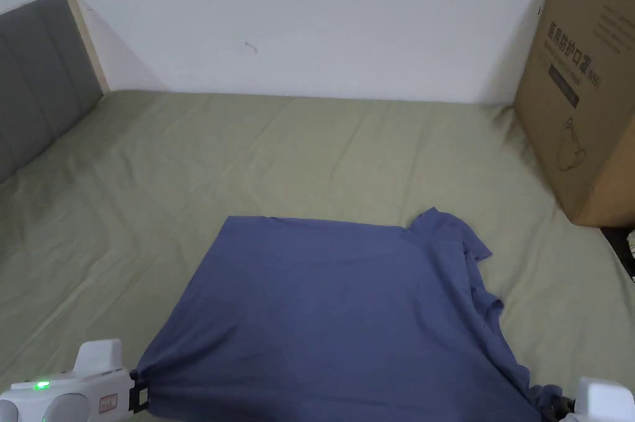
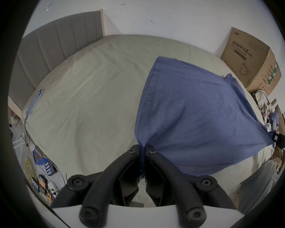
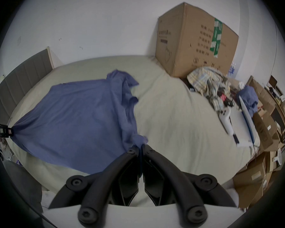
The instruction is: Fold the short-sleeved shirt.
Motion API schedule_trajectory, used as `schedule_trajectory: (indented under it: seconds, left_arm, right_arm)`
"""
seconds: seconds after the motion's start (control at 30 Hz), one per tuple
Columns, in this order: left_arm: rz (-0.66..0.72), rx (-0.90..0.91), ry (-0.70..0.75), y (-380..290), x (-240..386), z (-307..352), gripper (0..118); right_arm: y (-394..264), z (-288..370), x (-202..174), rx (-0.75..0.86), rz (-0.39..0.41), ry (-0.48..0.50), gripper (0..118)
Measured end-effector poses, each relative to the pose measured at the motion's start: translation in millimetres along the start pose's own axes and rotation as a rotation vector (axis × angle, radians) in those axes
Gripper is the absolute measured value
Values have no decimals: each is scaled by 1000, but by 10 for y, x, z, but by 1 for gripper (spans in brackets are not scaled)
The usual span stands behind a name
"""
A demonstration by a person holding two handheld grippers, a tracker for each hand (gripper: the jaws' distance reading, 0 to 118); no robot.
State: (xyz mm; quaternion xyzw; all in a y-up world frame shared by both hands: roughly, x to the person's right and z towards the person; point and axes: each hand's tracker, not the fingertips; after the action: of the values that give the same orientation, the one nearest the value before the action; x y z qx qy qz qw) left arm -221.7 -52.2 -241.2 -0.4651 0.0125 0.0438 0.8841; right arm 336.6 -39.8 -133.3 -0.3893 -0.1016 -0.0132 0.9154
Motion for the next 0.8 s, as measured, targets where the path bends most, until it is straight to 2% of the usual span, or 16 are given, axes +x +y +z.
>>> schedule_trajectory:
  seconds: [0.23,0.43,0.53,0.57,0.6,0.63,0.67,0.7,0.73,0.8]
  left_arm:
    - [-7,-79,35,-239,-84,-292,3]
    - [11,-120,50,-321,-27,-340,3]
    - [23,-135,55,-276,17,-313,6]
    - [29,-135,50,-261,14,-297,14]
    - [38,-134,41,-240,16,-271,32]
    - [49,-133,35,-212,23,-222,53]
    - [70,-128,15,-168,43,-233,77]
    - [94,-100,-13,-125,65,-167,97]
    - [108,-49,-31,-69,97,-57,101]
    - [114,93,-73,62,188,185,101]
  right_arm:
    - [-306,-329,81,-141,-77,-14,1]
    - [-436,-699,131,-240,-92,-25,1]
    - [-424,-734,154,-234,-104,-30,2]
    - [-376,-599,54,-236,-111,-28,3]
    - [-346,-545,41,-234,-122,-21,10]
    - [-296,-481,38,-226,-130,-22,26]
    - [-231,-410,30,-208,-138,-39,50]
    - [-152,-317,25,-159,-137,-36,79]
    - [-51,-202,21,-103,-141,-21,89]
    - [183,36,-7,19,-139,-17,90]
